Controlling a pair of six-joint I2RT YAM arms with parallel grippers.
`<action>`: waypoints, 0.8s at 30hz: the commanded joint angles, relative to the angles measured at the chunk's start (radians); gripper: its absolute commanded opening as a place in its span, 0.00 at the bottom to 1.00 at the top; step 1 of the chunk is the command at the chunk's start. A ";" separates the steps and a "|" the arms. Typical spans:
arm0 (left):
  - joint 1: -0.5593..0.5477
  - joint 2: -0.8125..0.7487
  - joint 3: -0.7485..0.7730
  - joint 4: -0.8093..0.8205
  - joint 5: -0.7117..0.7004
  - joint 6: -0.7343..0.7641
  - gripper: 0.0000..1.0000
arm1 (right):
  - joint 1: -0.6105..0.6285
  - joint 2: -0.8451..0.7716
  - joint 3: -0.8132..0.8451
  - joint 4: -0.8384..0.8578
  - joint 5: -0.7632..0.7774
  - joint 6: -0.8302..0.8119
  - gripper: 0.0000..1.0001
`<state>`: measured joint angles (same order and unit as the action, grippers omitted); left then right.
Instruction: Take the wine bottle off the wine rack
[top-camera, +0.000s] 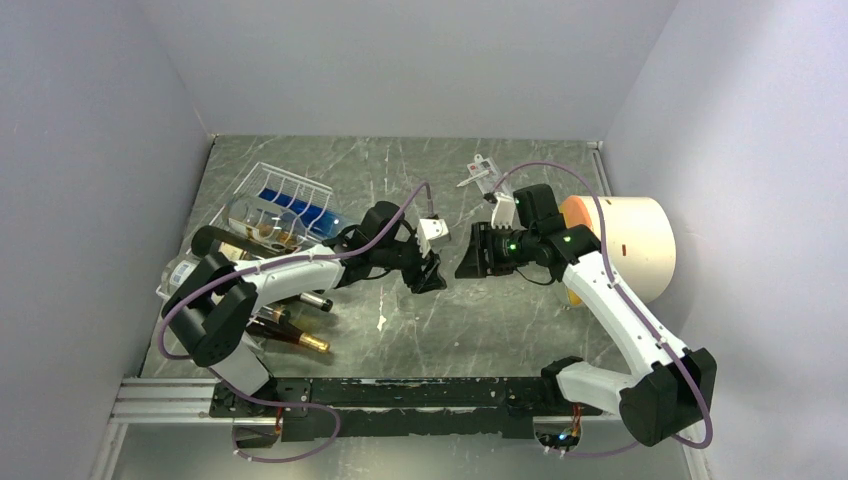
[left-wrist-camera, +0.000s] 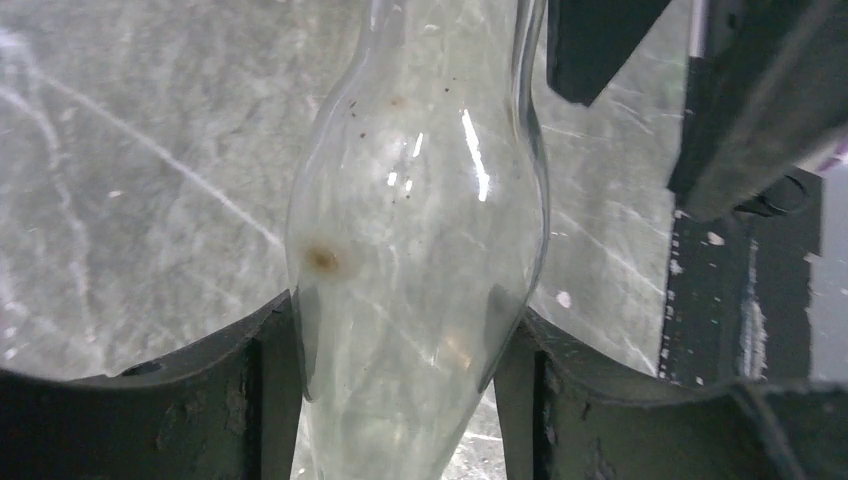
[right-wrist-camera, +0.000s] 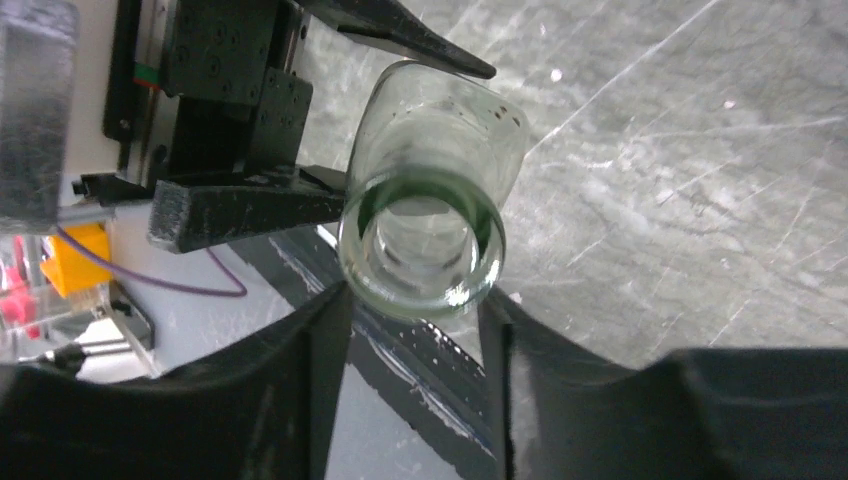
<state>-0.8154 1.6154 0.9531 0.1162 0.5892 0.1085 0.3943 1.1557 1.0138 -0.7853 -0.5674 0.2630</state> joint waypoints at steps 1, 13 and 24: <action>-0.004 -0.062 0.036 0.051 -0.141 -0.008 0.16 | 0.005 -0.027 0.000 0.149 0.094 0.140 0.58; -0.004 -0.095 0.058 0.024 -0.235 -0.052 0.11 | 0.005 -0.059 -0.017 0.354 0.294 0.332 0.64; -0.005 -0.079 0.081 0.000 -0.227 -0.068 0.12 | 0.084 0.033 0.025 0.387 0.404 0.323 0.58</action>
<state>-0.8154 1.5551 0.9756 0.0761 0.3576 0.0532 0.4305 1.1641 0.9901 -0.4187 -0.2783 0.5945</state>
